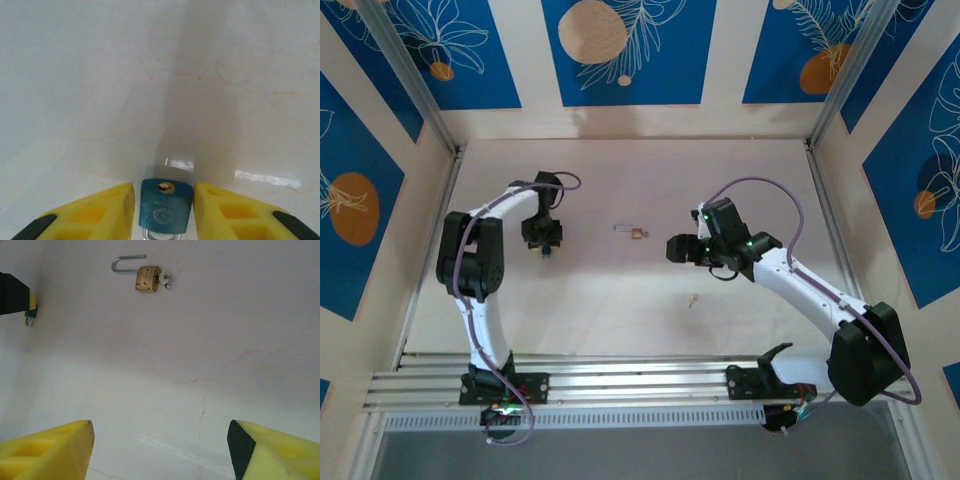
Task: Unlock with the key
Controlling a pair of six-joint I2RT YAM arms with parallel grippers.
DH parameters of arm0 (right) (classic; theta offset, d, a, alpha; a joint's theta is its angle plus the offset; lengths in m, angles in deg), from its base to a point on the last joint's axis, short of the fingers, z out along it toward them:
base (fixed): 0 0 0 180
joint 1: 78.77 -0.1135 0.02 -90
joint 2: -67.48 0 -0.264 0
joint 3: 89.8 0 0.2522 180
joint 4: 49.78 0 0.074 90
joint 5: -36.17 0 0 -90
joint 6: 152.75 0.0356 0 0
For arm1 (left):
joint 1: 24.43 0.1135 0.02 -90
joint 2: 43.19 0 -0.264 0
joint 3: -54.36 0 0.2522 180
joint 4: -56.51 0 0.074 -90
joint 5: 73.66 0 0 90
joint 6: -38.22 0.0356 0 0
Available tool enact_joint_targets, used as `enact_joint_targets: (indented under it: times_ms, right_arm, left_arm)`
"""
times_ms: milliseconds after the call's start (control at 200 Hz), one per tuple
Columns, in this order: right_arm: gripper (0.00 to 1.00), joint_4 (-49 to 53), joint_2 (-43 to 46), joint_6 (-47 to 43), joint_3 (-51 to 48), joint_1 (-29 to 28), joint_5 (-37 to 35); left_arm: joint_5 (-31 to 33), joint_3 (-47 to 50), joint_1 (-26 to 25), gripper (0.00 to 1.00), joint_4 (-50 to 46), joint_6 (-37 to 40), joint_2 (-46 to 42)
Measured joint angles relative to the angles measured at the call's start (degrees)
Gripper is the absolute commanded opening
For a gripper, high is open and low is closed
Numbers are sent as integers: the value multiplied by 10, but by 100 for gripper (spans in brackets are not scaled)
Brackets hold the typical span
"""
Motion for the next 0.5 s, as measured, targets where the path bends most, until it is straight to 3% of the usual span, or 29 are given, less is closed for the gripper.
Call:
enact_joint_targets:
  times_ms: [270,365,500]
  right_arm:
    - [72,0,4,0,0,1,1]
    - [72,0,4,0,0,1,2]
    - [72,0,4,0,0,1,2]
  left_arm:
    - [6,0,0,35,-5,8,3]
    - [1,5,0,24,1,8,3]
    - [-3,17,0,20,10,10,-8]
